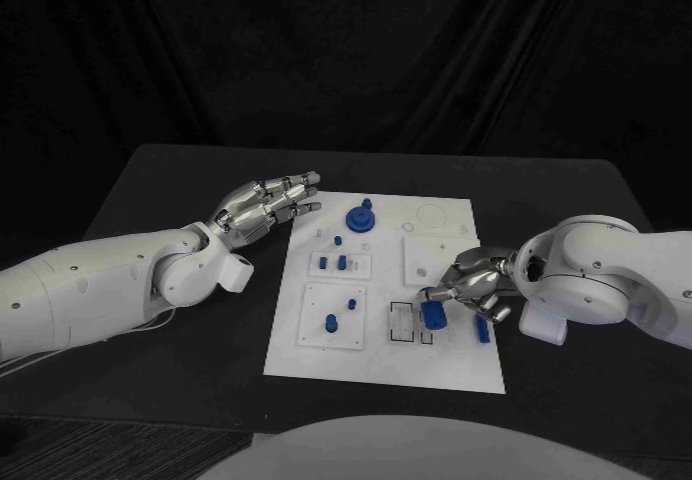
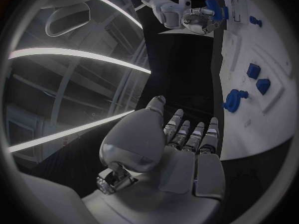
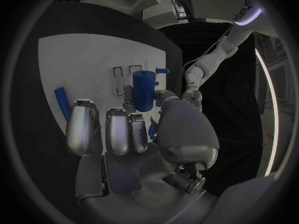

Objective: Assemble the parts on the task board

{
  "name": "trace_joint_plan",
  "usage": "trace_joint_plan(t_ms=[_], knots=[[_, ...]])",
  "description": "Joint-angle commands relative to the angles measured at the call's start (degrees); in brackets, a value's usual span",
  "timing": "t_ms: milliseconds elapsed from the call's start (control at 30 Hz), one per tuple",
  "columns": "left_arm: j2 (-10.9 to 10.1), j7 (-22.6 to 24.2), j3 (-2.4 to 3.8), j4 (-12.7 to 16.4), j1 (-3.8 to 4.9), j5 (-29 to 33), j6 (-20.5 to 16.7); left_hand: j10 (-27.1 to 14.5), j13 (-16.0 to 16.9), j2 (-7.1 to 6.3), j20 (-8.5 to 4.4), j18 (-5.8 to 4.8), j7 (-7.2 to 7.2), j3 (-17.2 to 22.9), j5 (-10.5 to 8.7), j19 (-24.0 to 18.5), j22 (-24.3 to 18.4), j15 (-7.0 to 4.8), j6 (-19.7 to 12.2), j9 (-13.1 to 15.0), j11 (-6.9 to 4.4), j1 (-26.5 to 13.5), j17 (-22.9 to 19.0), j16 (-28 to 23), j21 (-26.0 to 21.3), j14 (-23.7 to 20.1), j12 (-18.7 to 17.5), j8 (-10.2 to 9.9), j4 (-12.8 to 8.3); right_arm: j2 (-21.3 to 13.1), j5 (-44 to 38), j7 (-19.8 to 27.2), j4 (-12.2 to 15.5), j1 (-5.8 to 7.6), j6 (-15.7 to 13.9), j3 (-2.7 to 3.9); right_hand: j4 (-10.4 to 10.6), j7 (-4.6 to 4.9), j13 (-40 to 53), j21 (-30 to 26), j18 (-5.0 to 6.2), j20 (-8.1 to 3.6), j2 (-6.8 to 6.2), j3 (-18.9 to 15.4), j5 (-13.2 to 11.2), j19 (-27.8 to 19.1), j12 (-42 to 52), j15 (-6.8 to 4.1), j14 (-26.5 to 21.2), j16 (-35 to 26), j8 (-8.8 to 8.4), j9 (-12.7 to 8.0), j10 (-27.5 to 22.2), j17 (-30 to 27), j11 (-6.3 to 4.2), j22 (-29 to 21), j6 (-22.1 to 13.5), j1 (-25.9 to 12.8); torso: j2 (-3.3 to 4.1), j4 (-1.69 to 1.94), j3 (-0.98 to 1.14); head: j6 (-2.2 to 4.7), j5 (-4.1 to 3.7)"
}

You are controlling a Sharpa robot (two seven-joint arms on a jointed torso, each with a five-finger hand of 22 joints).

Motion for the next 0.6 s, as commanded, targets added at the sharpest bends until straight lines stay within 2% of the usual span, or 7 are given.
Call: trace_joint_plan(t_ms=[33, 133, 367, 533, 567, 600], knots=[[0.2, 0.5, 0.05, 0.1, -0.06, 0.3, 0.8, -0.1, 0.0, 0.69, -0.05, -0.78, -0.01, 0.5, 0.24, 0.3, 0.0, 0.26, -0.5, -0.1, 0.35, 0.0, 0.1, 0.4, 0.2, 0.2, 0.2, 0.0, 0.0, 0.7, 1.6, -2.0, -0.4, -0.29, -1.3, 0.00, -11.6, 0.10, 15.1, -0.6, 0.84, 0.59, 0.08, 11.9, -1.9, 0.0, 0.1, 0.56, 3.1, -0.3, -0.41, -0.2, 6.0, -0.2, 0.66, 10.3, -0.9, -0.7, -0.01, 0.00, 0.03, 0.00, -0.02], [0.2, 0.4, 0.05, 0.1, -0.06, 0.3, 1.0, -0.1, 0.0, 0.69, -0.05, -0.78, 0.00, 0.5, 0.24, 0.3, 0.0, 0.26, -0.5, -0.1, 0.35, 0.0, 0.1, 0.4, 0.2, 0.2, 0.2, 0.0, -0.1, 1.3, 1.1, -2.0, -0.8, -0.45, -1.5, 0.00, -11.5, 0.20, 15.1, -1.0, 0.92, 0.72, 0.30, 11.6, -3.7, -0.2, 0.1, 0.67, 3.0, -0.4, -0.30, -0.3, 6.0, -0.4, 0.78, 10.2, -1.3, -0.9, -0.02, 0.01, 0.01, 0.00, -0.01], [0.2, 0.4, 0.05, 0.1, -0.06, 0.3, 1.3, -0.2, 0.0, 0.72, -0.06, -0.80, 0.03, 0.5, 0.25, 0.3, 0.0, 0.27, -0.5, -0.1, 0.33, 0.0, 0.0, 0.4, 0.2, 0.2, 0.1, 0.0, -0.1, 2.6, -0.3, -2.1, -1.3, -1.23, -1.8, 0.00, -11.4, 0.29, 15.1, -1.6, 1.05, 0.81, 0.39, 11.3, -5.3, -0.4, 0.1, 0.75, 2.9, -0.6, -0.25, -0.4, 6.0, -0.9, 0.87, 10.0, -1.6, -1.1, -0.02, 0.02, 0.03, 0.00, 0.14], [0.1, 0.4, 0.05, 0.1, -0.06, 0.3, 1.2, -0.1, 0.0, 0.49, -0.06, -0.87, 0.06, 0.6, 0.21, 0.4, 0.0, 0.31, -0.4, 0.0, 0.32, -0.1, 0.1, 0.5, 0.2, 0.2, 0.2, 0.0, -0.2, 3.0, -0.9, -1.9, -1.4, -1.78, -2.2, 0.00, -11.4, 0.75, 15.1, -3.5, 1.41, 1.10, 0.42, 10.3, -10.4, -1.1, 0.1, 1.08, 2.8, -1.1, -0.31, -0.8, 6.0, -1.6, 1.27, 9.4, -3.3, -1.0, 0.00, -0.02, 0.04, 0.00, 0.57], [0.1, 0.4, 0.05, 0.1, -0.06, 0.3, 1.2, -0.1, 0.0, 0.49, -0.06, -0.87, 0.06, 0.6, 0.21, 0.4, 0.0, 0.31, -0.4, 0.0, 0.32, -0.1, 0.1, 0.5, 0.2, 0.2, 0.2, 0.0, -0.2, 3.1, -1.0, -1.8, -1.3, -1.91, -2.4, 0.00, -11.0, 0.84, 15.1, -3.7, 1.44, 1.20, 0.56, 9.8, -12.0, -1.2, 0.1, 1.17, 2.8, -1.1, -0.19, -0.9, 6.0, -1.6, 1.37, 9.3, -3.6, -1.3, 0.00, -0.04, 0.04, 0.00, 0.61], [0.1, 0.4, 0.05, 0.1, -0.06, 0.3, 1.2, -0.1, 0.0, 0.49, -0.06, -0.87, 0.06, 0.6, 0.21, 0.4, 0.0, 0.31, -0.4, 0.0, 0.32, -0.1, 0.1, 0.5, 0.2, 0.2, 0.2, 0.0, -0.2, 3.1, -1.0, -1.7, -1.3, -1.95, -2.4, 0.00, -11.0, 0.85, 15.1, -3.7, 1.45, 1.20, 0.58, 9.7, -12.2, -1.2, 0.1, 1.18, 2.8, -1.0, -0.17, -1.0, 6.0, -1.5, 1.37, 9.3, -3.6, -1.3, -0.01, -0.03, 0.04, 0.00, 0.58]])
